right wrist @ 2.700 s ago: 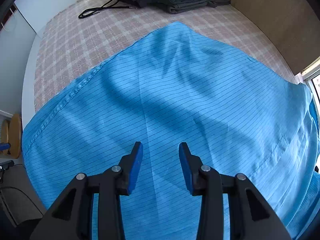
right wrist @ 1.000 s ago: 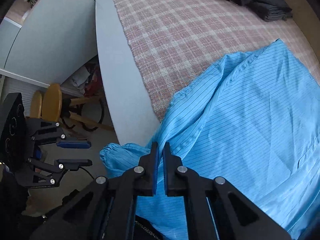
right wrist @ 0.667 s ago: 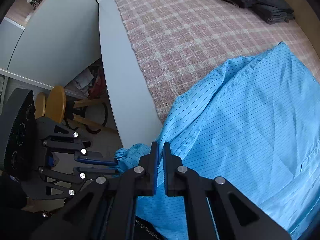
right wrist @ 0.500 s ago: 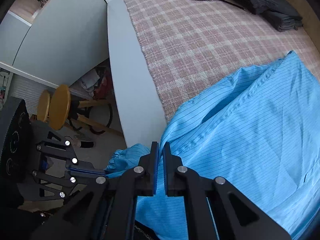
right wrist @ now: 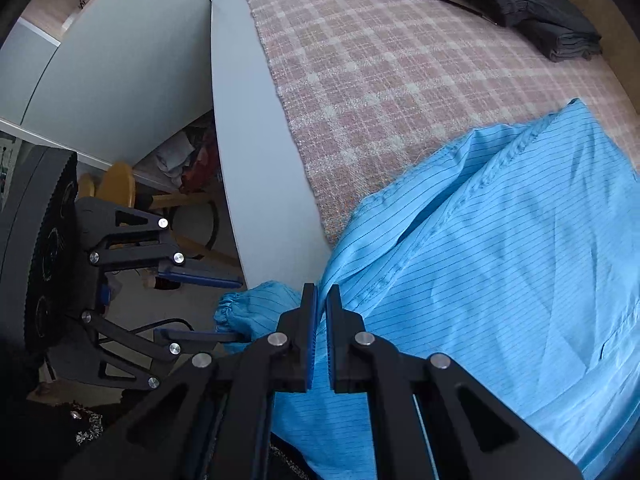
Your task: Fold clothes
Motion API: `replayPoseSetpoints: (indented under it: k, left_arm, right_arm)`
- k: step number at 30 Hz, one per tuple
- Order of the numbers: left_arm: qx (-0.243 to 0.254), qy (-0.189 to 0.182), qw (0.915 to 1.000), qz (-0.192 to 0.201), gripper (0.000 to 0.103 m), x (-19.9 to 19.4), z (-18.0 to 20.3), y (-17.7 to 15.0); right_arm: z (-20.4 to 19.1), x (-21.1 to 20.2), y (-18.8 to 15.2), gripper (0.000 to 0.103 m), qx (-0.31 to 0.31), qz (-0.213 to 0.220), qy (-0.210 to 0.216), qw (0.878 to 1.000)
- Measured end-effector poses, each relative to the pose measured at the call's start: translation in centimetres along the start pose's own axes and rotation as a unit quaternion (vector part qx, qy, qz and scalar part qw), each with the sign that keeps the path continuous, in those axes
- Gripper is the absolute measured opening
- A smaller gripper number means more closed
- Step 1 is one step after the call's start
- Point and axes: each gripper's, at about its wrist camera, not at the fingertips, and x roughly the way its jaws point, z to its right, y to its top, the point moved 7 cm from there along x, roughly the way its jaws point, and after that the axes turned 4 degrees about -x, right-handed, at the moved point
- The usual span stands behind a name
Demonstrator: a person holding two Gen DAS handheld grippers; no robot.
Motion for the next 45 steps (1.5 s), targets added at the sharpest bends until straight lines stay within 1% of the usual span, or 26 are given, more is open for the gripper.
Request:
replayPoseSetpoints:
  k: [1,2,3,5,6,7,8,9,10,12,13,15,18,19,21,24,28,30,33,35,37,38,40,42,43,45]
  left_arm:
    - [-0.001,0.000,1.0000,-0.004,0.029,0.2,-0.1,0.0]
    - [-0.001,0.000,1.0000,-0.009,0.025,0.4,-0.2,0.0]
    - [-0.002,0.000,0.9999,-0.013,0.008,0.6,-0.2,0.0]
    - [-0.012,-0.004,0.9998,-0.018,0.008,0.4,-0.5,-0.4]
    - [-0.018,-0.003,0.9997,-0.018,0.008,0.1,-0.7,-0.7]
    - [-0.023,-0.002,0.9996,-0.017,0.008,-0.2,-0.9,-1.0]
    - [-0.029,-0.001,0.9994,-0.017,0.007,-0.5,-1.0,-1.2]
    - [-0.035,0.000,0.9993,-0.016,0.007,-0.8,-1.2,-1.5]
    - [-0.040,0.001,0.9991,-0.016,0.007,-1.2,-1.4,-1.8]
    - [-0.074,0.001,0.9972,-0.016,0.007,-1.9,-2.5,-3.1]
    - [-0.090,0.002,0.9958,-0.016,0.007,-1.9,-3.0,-3.7]
    - [-0.128,0.000,0.9914,-0.027,0.008,-0.8,-4.4,-5.0]
    - [-0.140,0.039,0.9884,-0.044,0.011,0.5,-5.5,-5.8]
    - [-0.145,0.045,0.9876,-0.039,0.014,0.4,-5.7,-5.7]
    - [-0.153,0.055,0.9863,-0.029,0.021,-0.1,-5.9,-5.5]
    - [-0.159,0.074,0.9845,-0.011,0.027,-1.6,-6.3,-5.3]
    - [-0.161,0.110,0.9807,0.006,0.027,-3.8,-6.5,-4.6]
    - [-0.143,0.102,0.9842,0.024,0.027,-4.5,-5.1,-3.1]
    - [-0.110,0.047,0.9920,0.040,0.027,-3.6,-2.1,0.2]
    - [-0.091,0.033,0.9949,0.028,0.027,-1.7,-0.9,2.0]
    - [-0.080,0.038,0.9961,0.007,0.027,0.9,0.1,3.0]
    - [-0.080,0.045,0.9958,-0.002,0.027,1.6,-0.2,2.9]
    - [-0.089,0.070,0.9934,-0.016,0.027,2.7,-1.3,2.3]
    - [-0.112,0.082,0.9902,-0.010,0.023,2.1,-2.8,1.7]
    - [-0.126,0.088,0.9881,0.001,0.023,1.2,-3.3,1.3]
    - [-0.152,0.100,0.9830,0.023,0.023,-0.7,-4.4,0.5]
  right_arm:
    - [0.1,-0.1,-0.1,0.005,0.001,0.001,0.000,1.000]
    - [0.2,-0.1,-0.1,0.005,0.000,0.001,0.000,1.000]
    - [0.3,-0.1,-0.1,0.005,0.000,0.002,0.001,1.000]
    - [0.1,-0.3,0.1,0.005,0.003,0.010,0.007,1.000]
    - [-0.1,-0.5,0.2,0.006,0.005,0.015,0.011,1.000]
    - [-0.1,-0.8,0.4,0.011,0.009,0.025,0.018,0.999]
    - [0.2,-2.0,0.6,0.013,0.022,0.052,0.031,0.998]
    - [0.7,-3.3,0.8,0.018,0.036,0.080,0.044,0.995]
    - [1.7,-4.6,0.7,0.029,0.056,0.110,0.049,0.991]
    - [4.3,-5.2,0.2,0.043,0.087,0.129,0.025,0.987]
    - [5.6,-5.2,-0.1,0.043,0.100,0.133,0.010,0.986]
    - [7.5,-2.9,-0.6,0.043,0.097,0.100,-0.031,0.990]
    - [8.6,0.9,-0.9,0.043,0.095,0.064,-0.041,0.993]
    - [8.6,1.8,-1.0,0.043,0.092,0.059,-0.043,0.993]
    - [8.3,1.6,-0.7,0.044,0.073,0.072,-0.061,0.993]
    - [8.7,1.0,-1.1,0.044,0.078,0.074,-0.048,0.993]
    - [12.9,-4.1,-3.0,0.044,0.101,0.133,-0.077,0.983]
    - [17.4,-6.2,-4.8,0.044,0.146,0.146,-0.100,0.973]
    - [24.8,-6.8,-7.5,0.044,0.218,0.130,-0.148,0.956]
    - [28.0,-6.0,-7.9,0.044,0.243,0.117,-0.162,0.949]
    - [29.7,-4.9,-7.9,0.044,0.256,0.111,-0.155,0.948]
    - [30.0,-4.4,-7.9,0.044,0.255,0.110,-0.146,0.949]
    - [29.7,-3.8,-7.0,0.047,0.230,0.100,-0.148,0.957]
    - [29.1,-3.5,-6.2,0.049,0.195,0.084,-0.159,0.964]
    - [28.6,-3.9,-5.7,0.049,0.178,0.077,-0.159,0.968]
    - [27.3,-5.7,-4.2,0.049,0.138,0.097,-0.150,0.974]
